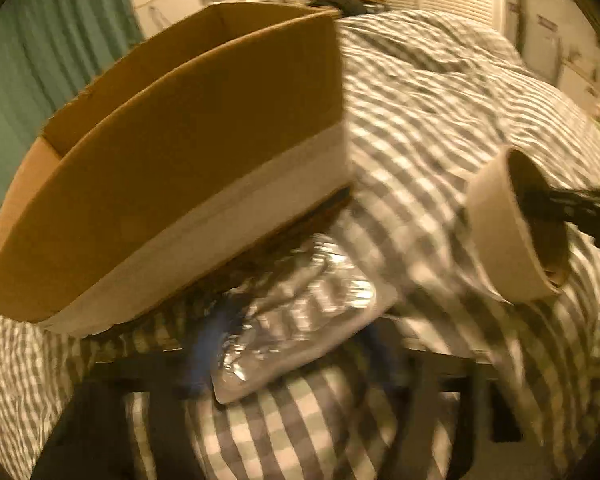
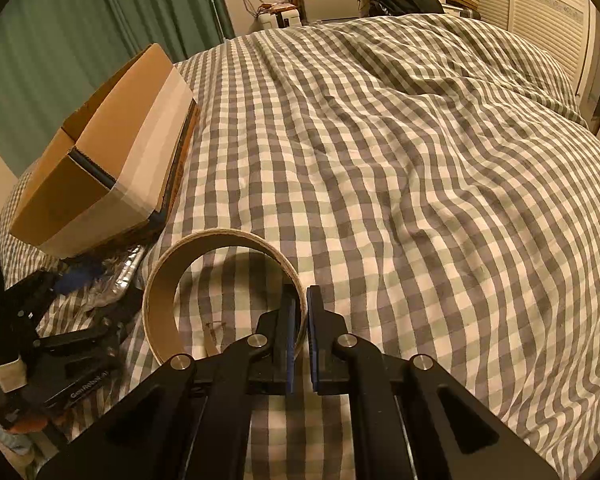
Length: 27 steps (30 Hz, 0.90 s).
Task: Organize objects
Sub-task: 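Grasp the tape roll rim with the right tool while the left tool grasps the foil blister pack, then lower the tape roll and blister pack into the box and open both tools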
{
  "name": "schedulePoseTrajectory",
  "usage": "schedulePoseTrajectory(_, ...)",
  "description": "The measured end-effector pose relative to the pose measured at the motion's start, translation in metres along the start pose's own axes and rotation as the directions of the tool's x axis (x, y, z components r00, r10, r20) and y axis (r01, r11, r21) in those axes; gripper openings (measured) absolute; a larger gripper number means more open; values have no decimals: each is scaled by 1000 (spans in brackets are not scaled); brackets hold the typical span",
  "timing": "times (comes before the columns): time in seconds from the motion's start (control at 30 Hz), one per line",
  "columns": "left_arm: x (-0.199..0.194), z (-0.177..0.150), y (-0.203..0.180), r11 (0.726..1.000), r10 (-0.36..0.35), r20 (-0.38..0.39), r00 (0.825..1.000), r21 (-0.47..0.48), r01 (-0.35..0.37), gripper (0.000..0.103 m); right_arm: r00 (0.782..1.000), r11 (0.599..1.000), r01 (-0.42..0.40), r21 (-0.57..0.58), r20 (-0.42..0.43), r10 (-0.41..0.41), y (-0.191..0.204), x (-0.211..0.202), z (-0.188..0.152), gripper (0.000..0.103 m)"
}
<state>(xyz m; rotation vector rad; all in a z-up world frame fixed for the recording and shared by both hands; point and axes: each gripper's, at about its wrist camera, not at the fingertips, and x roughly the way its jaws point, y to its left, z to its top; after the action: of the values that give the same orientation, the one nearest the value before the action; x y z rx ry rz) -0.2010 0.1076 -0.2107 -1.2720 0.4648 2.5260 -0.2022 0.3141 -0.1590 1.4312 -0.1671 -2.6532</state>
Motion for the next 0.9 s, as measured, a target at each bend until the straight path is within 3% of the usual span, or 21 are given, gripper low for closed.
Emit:
schedulePoseTrajectory(0.07, -6, -4, -5, 1000, 7, 6, 1000, 25, -7, 39, 1000, 1000, 4, -1, 3, -4, 1, -1, 0, 5)
schedulePoseTrajectory(0.13, -11, -3, -3, 1000, 5, 6, 1000, 22, -5, 34, 1000, 1000, 2, -3, 6, -2, 2, -3, 0, 5)
schedulePoseTrajectory(0.33, -41, -6, 13, 998, -5, 22, 1000, -64, 6, 11, 1000, 1000, -13, -27, 27, 14, 19, -17, -1, 5)
schedulePoseTrajectory(0.9, -153, -18, 52, 976, -41, 159, 986, -203, 73, 9, 983, 988, -39, -148, 170, 64, 96, -101, 1, 5)
